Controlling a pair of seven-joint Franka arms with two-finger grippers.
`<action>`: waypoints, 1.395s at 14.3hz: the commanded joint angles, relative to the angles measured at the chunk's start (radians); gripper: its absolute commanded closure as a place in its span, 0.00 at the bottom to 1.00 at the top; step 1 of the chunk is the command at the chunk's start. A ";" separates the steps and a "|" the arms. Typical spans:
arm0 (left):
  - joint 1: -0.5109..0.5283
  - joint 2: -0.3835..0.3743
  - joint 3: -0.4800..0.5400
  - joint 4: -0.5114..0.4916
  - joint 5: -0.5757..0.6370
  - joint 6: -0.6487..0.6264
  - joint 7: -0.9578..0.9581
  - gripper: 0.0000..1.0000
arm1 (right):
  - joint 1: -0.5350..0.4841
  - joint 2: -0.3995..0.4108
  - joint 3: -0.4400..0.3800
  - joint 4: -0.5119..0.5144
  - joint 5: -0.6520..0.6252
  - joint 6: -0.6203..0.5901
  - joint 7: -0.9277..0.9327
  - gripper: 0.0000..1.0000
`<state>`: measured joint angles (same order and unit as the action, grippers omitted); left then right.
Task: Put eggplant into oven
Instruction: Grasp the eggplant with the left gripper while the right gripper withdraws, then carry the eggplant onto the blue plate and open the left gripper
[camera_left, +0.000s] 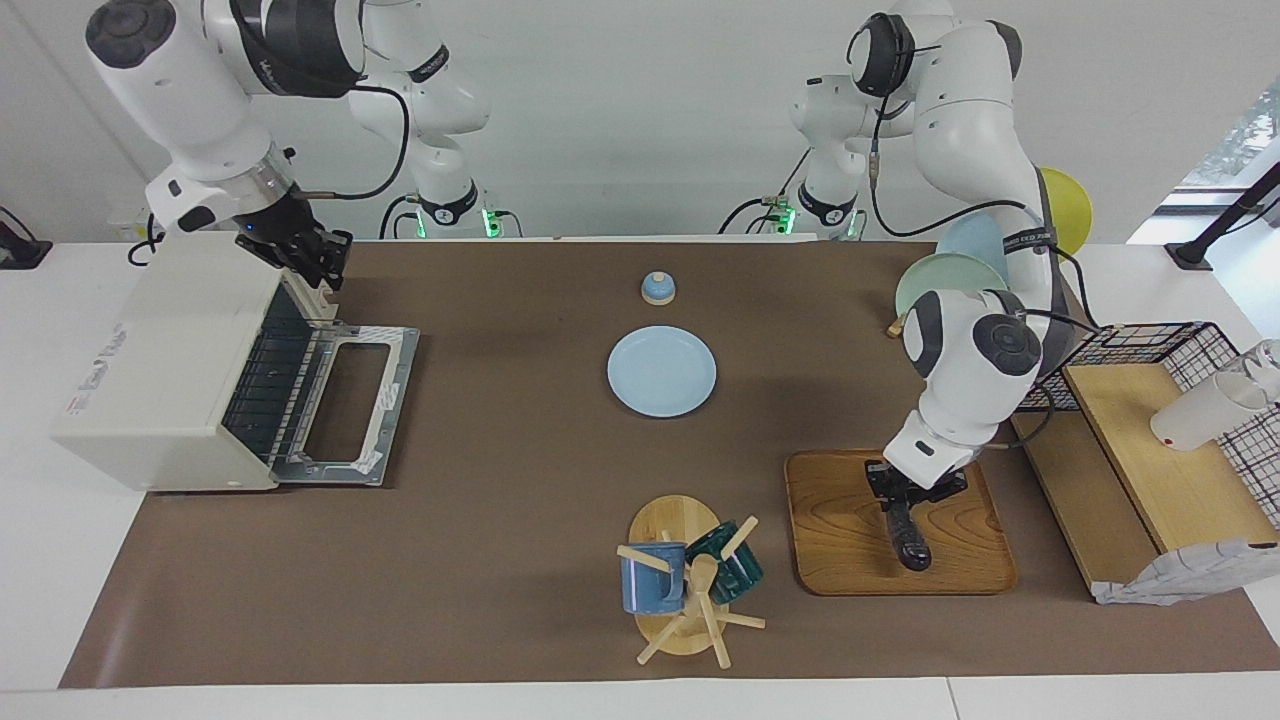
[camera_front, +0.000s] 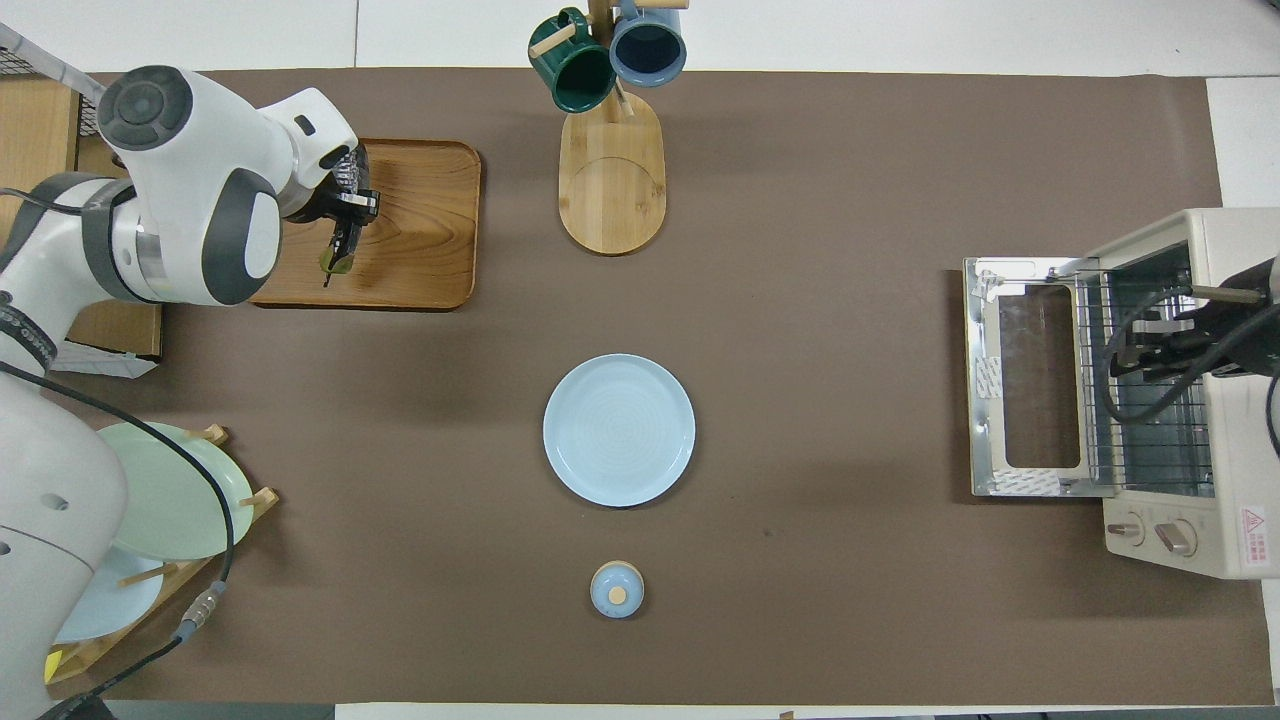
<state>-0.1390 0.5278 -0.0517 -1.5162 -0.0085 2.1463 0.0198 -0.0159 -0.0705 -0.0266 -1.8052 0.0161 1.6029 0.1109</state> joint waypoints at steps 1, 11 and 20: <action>-0.040 -0.125 0.001 -0.005 -0.094 -0.150 -0.021 1.00 | -0.012 -0.061 0.008 -0.078 0.024 0.040 -0.028 0.10; -0.479 -0.434 -0.002 -0.520 -0.107 0.062 -0.520 1.00 | -0.013 -0.083 0.008 -0.129 0.021 0.074 -0.048 0.10; -0.580 -0.353 0.003 -0.595 -0.103 0.239 -0.587 0.01 | 0.008 -0.112 0.016 -0.191 0.021 0.111 -0.036 0.18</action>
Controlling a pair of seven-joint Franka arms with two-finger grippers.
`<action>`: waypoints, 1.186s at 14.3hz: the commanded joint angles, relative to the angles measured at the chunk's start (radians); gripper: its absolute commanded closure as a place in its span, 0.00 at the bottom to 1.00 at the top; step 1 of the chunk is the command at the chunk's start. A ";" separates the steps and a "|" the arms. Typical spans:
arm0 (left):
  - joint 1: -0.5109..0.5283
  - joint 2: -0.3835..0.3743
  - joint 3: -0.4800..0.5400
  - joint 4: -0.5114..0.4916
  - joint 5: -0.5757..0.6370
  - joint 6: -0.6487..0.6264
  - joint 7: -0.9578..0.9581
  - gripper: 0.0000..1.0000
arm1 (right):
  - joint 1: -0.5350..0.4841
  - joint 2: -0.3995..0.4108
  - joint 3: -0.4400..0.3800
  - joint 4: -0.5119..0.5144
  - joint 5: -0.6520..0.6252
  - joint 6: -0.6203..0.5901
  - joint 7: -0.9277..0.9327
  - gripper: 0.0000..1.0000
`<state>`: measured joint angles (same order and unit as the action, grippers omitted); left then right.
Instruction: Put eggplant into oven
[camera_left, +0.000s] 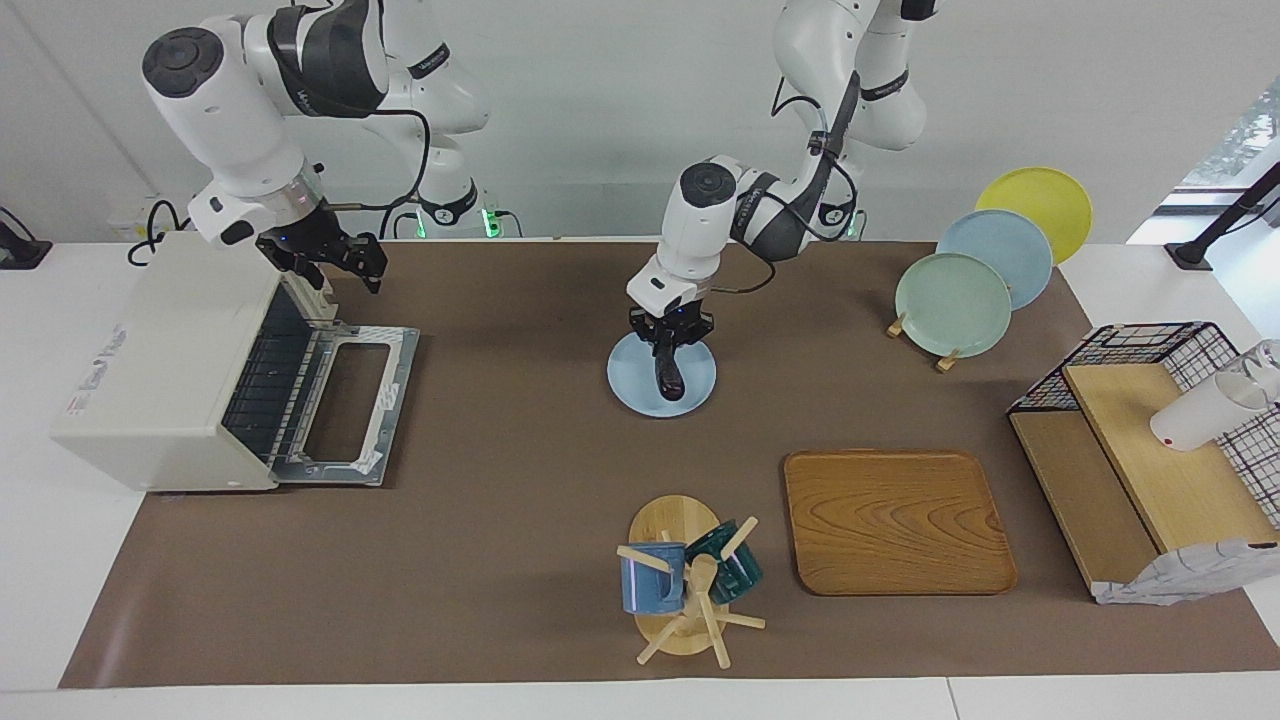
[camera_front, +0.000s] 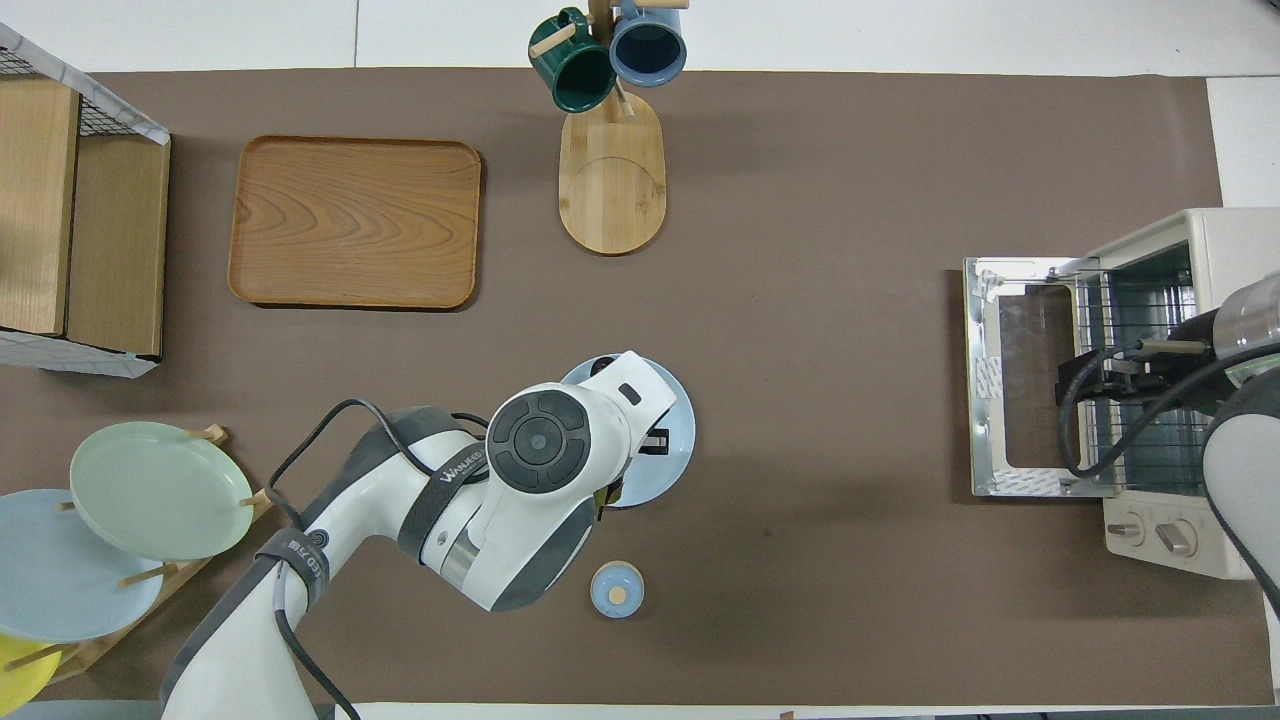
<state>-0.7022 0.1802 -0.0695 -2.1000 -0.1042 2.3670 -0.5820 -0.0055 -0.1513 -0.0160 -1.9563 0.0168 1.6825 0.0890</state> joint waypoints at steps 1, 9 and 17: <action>-0.008 -0.005 0.020 -0.005 0.000 0.011 0.019 0.00 | -0.002 -0.031 0.005 -0.039 0.020 0.031 -0.015 0.18; 0.398 -0.056 0.028 0.320 0.000 -0.418 0.393 0.00 | 0.308 0.089 0.018 0.040 0.023 0.106 0.226 0.19; 0.573 -0.194 0.031 0.364 0.090 -0.589 0.507 0.00 | 0.775 0.580 0.018 0.413 -0.107 0.311 0.702 0.22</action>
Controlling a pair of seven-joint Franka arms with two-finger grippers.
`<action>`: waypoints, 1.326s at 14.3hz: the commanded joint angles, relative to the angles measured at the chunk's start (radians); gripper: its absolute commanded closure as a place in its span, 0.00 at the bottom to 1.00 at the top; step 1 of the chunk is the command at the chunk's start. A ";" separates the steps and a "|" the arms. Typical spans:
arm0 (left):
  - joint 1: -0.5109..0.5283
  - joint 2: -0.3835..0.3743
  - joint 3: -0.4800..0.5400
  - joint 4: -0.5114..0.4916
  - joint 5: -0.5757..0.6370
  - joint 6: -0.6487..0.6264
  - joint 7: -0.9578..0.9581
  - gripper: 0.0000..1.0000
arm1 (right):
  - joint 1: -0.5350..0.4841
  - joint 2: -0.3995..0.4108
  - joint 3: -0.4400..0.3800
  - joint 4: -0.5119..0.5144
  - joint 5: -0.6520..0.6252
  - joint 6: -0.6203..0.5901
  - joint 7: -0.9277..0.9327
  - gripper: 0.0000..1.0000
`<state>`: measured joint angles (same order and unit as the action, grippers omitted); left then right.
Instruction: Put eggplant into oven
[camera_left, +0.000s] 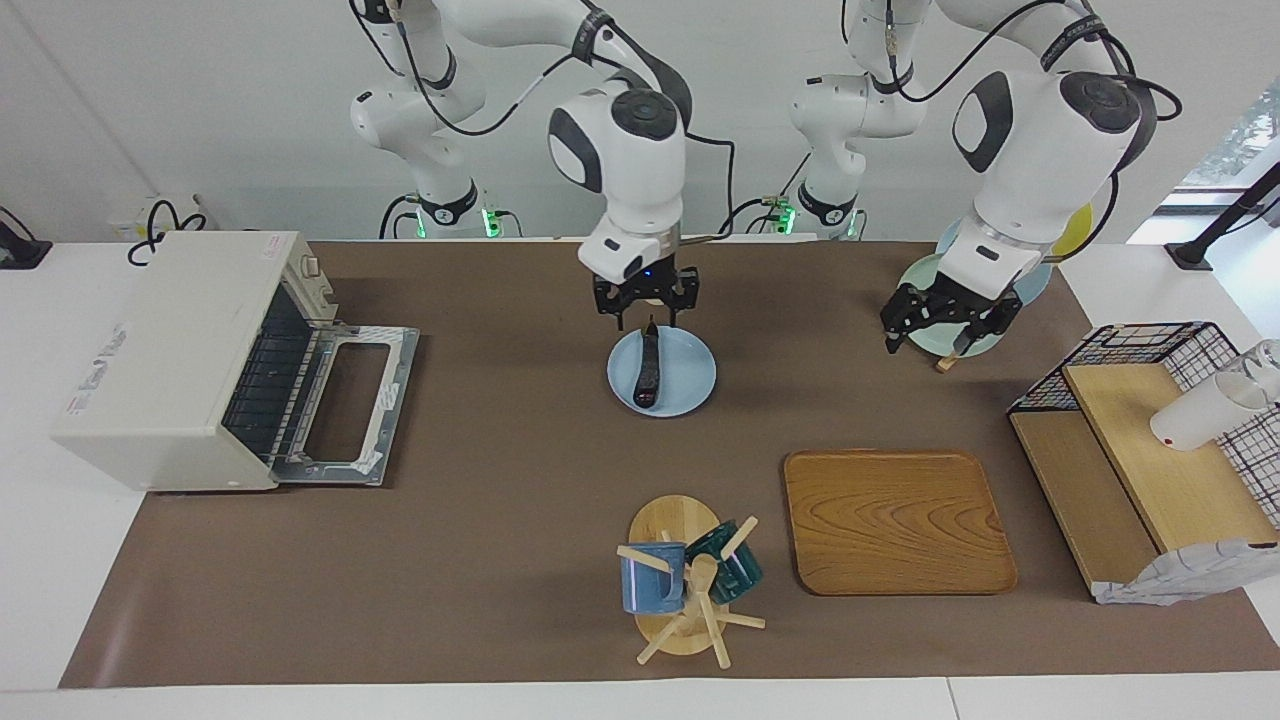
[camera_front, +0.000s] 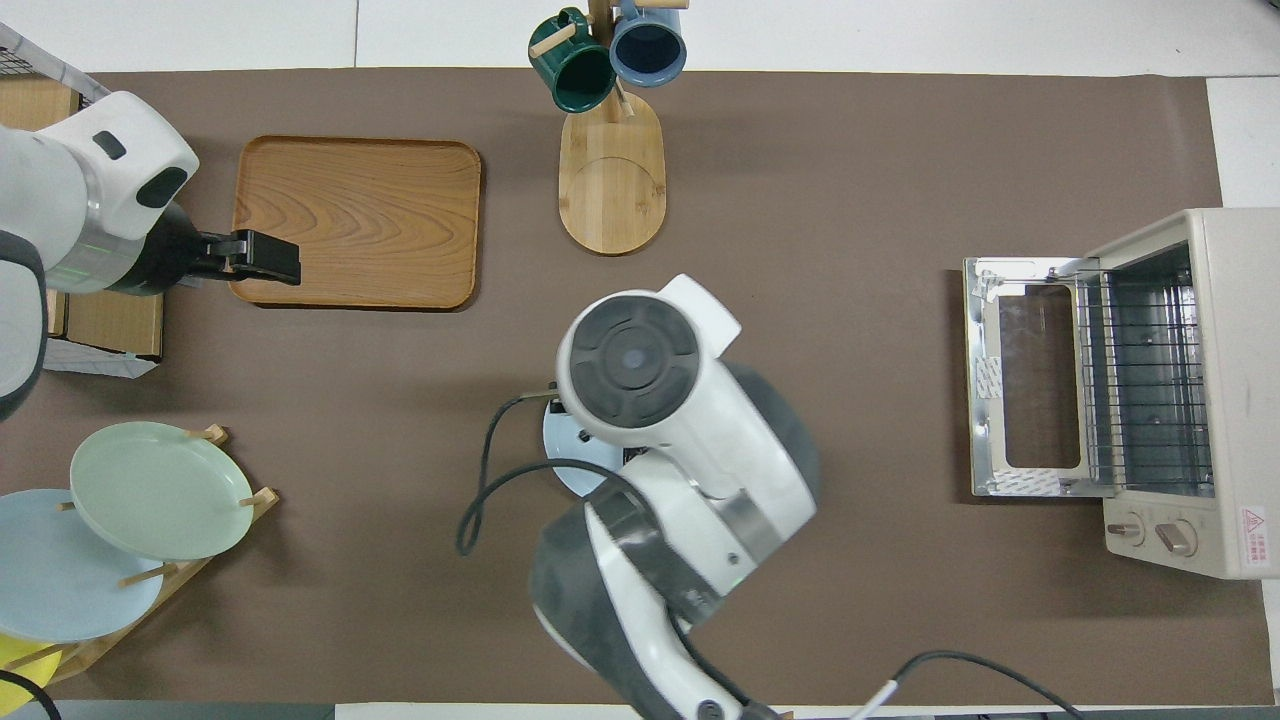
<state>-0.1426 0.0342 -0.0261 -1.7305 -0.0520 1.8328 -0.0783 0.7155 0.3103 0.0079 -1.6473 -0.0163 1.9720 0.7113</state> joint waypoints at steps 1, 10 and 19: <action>0.015 -0.065 -0.012 -0.011 0.044 -0.076 0.003 0.00 | 0.077 0.147 -0.005 0.086 -0.095 0.074 0.083 0.22; 0.003 -0.102 -0.011 -0.020 0.044 -0.147 -0.001 0.00 | 0.102 0.089 0.021 -0.210 -0.096 0.356 0.079 0.23; -0.006 -0.097 -0.018 -0.001 0.044 -0.182 0.011 0.00 | 0.134 0.099 0.020 -0.229 -0.105 0.369 0.051 1.00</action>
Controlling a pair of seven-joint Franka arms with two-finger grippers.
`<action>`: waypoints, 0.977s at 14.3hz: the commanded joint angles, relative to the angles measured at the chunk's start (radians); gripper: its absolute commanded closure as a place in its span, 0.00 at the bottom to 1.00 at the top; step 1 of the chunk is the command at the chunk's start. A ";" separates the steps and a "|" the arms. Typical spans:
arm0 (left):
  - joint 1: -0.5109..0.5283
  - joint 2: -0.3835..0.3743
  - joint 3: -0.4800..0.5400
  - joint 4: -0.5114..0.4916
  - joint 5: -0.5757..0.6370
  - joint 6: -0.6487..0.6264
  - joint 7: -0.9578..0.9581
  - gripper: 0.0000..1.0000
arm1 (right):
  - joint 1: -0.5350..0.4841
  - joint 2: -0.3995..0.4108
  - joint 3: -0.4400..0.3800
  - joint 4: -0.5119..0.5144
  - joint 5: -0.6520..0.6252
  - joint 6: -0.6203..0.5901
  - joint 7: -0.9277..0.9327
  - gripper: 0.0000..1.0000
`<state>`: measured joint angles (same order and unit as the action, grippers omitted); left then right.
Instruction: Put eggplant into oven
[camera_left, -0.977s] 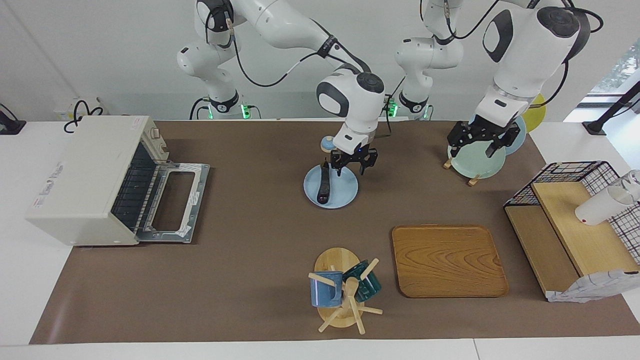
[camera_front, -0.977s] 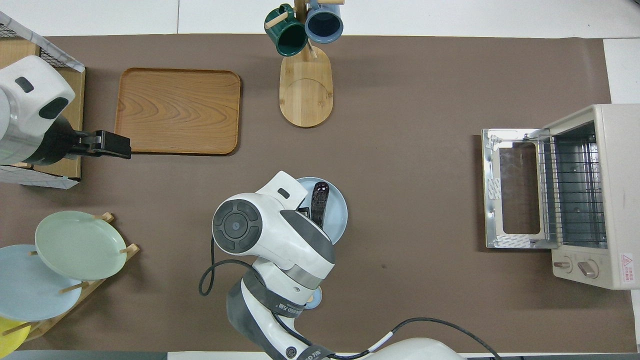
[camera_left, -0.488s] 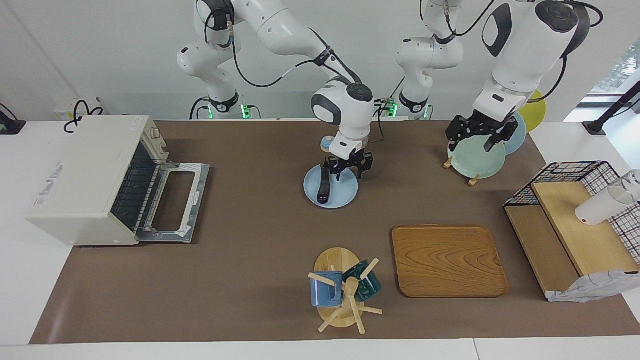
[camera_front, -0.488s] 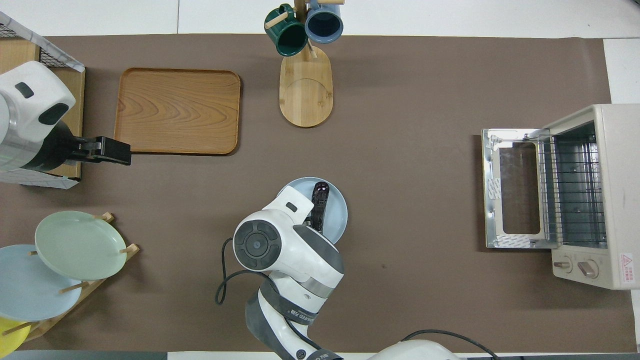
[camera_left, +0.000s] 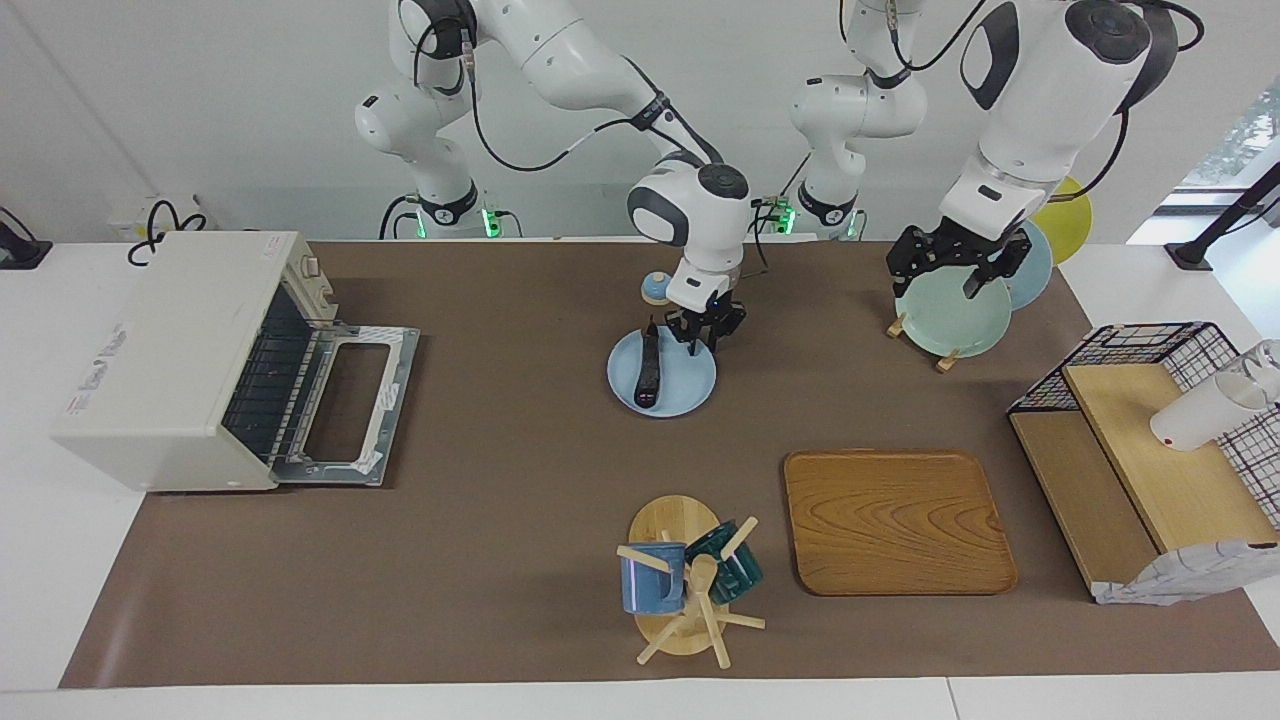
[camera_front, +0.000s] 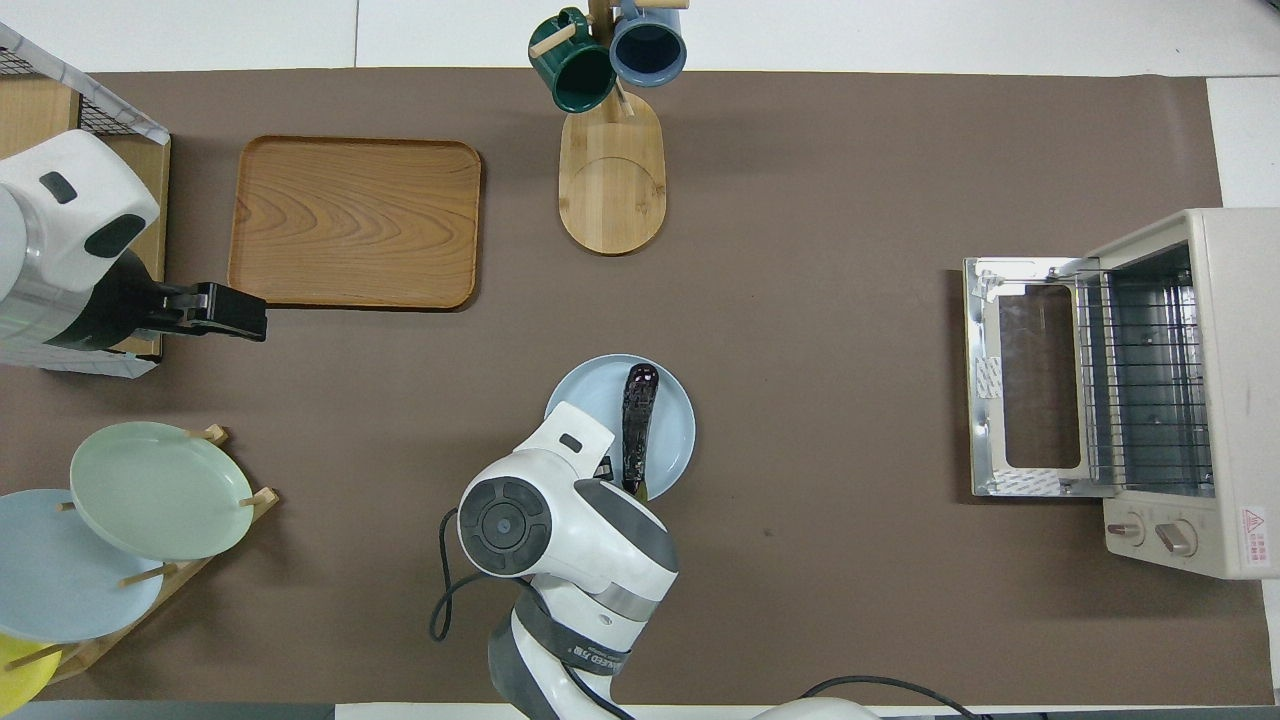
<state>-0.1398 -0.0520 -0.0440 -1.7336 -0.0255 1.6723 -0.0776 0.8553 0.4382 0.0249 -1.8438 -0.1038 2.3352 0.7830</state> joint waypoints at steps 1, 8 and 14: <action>-0.009 -0.012 0.000 0.002 0.018 -0.025 0.010 0.00 | -0.009 -0.030 0.003 -0.023 -0.026 -0.035 -0.025 1.00; -0.026 0.006 0.009 0.067 0.016 -0.106 0.001 0.00 | -0.184 -0.146 -0.003 0.068 -0.175 -0.451 -0.217 1.00; -0.015 0.009 0.024 0.083 0.016 -0.131 -0.031 0.00 | -0.551 -0.436 -0.003 -0.146 -0.172 -0.549 -0.530 1.00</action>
<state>-0.1513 -0.0514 -0.0255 -1.6718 -0.0255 1.5692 -0.0888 0.3950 0.1040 0.0021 -1.8726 -0.2664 1.7953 0.3096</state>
